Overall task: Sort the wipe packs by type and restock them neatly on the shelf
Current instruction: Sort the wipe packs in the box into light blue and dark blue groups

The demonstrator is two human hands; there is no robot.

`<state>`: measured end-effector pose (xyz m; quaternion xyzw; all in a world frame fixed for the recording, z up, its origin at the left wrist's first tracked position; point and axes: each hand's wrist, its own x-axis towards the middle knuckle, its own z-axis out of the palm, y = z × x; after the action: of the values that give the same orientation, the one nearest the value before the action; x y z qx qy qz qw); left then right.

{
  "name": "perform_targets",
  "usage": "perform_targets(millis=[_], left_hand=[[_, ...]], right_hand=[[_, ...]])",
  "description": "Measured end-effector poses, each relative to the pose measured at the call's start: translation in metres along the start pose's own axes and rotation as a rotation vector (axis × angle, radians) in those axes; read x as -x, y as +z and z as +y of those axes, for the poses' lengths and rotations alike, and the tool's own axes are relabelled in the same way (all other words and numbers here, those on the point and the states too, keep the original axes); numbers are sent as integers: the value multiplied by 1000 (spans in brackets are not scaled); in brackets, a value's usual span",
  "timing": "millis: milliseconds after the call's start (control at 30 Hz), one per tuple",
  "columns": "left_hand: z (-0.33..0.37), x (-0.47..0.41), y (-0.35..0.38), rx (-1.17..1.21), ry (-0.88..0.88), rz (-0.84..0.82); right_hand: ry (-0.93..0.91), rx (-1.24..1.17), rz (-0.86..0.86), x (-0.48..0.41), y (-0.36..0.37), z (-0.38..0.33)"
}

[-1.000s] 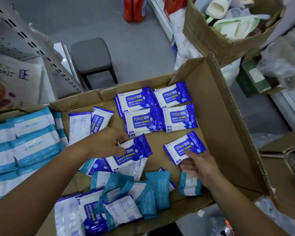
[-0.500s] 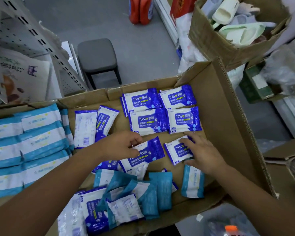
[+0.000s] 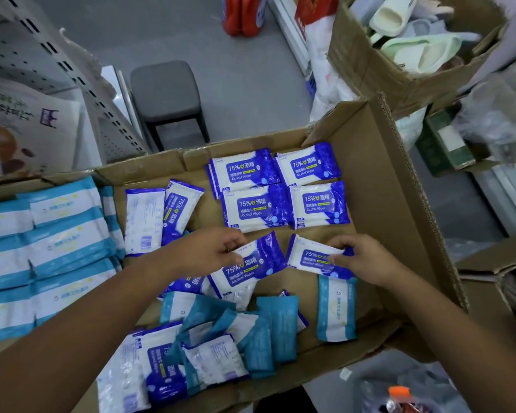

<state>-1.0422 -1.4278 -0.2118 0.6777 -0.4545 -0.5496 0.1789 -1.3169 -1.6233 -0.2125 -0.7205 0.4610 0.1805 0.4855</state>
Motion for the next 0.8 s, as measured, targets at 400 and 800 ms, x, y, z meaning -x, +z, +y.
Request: perform_targets(millis=[400,800], left_hand=[[28,-45,38,-293,-19,233],[23,-51,62,-455,44,219]], right_hand=[[-98,786,164,-15,-22,-27],[-39,598,-57,-17,-1,-7]])
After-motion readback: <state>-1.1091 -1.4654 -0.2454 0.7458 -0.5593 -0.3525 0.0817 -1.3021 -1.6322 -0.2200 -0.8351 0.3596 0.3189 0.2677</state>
